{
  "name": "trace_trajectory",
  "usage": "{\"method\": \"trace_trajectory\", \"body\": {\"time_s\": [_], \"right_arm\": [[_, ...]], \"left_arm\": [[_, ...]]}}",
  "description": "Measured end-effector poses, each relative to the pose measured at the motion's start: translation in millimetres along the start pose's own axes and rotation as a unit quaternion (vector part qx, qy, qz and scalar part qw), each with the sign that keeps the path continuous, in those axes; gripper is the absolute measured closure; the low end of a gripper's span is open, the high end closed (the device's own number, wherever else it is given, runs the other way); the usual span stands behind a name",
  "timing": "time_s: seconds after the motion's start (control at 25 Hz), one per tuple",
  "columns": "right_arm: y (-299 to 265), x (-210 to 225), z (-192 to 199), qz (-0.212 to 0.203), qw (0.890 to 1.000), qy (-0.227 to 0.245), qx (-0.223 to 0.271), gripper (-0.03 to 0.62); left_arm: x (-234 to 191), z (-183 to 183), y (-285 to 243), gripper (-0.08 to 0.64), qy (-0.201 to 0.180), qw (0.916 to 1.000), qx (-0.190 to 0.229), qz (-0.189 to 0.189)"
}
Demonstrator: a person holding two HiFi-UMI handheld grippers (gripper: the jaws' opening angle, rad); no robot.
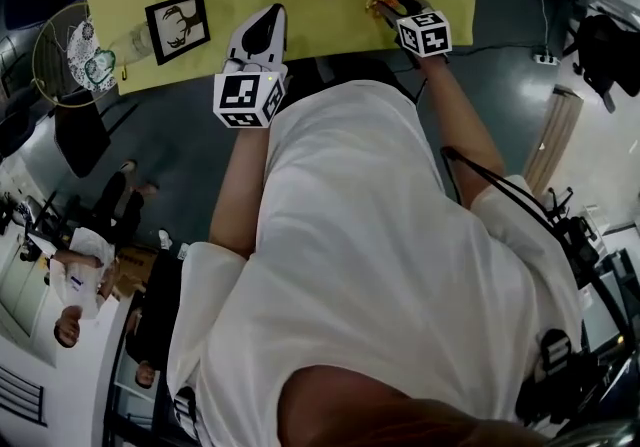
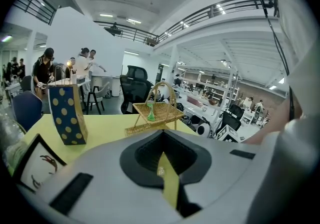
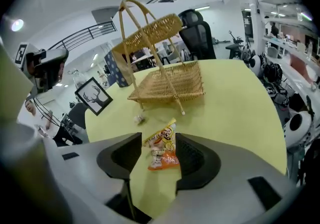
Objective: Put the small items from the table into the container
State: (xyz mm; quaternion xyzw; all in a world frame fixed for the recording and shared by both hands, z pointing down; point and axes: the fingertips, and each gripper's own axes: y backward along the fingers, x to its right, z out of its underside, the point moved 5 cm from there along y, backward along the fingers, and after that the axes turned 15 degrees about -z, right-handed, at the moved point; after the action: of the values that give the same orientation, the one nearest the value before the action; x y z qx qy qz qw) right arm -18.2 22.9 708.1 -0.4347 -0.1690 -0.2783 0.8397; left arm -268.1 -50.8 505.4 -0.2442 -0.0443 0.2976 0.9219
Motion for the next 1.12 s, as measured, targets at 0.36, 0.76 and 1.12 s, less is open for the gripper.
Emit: {"method": "trace_trajectory", "body": {"time_s": [0.36, 0.76, 1.12], "right_arm": [[-45, 13, 27, 0.006, 0.992, 0.04, -0.12, 0.232], [-44, 15, 17, 0.046, 0.988, 0.062, -0.136, 0.4], [-1, -28, -36, 0.051, 0.994, 0.078, -0.054, 0.403]], "left_arm": [[-14, 19, 9, 0.552, 0.013, 0.9993, -0.02, -0.028], [-35, 20, 21, 0.552, 0.019, 0.9987, -0.013, -0.046], [-40, 2, 17, 0.552, 0.014, 0.9997, 0.014, -0.011]]}}
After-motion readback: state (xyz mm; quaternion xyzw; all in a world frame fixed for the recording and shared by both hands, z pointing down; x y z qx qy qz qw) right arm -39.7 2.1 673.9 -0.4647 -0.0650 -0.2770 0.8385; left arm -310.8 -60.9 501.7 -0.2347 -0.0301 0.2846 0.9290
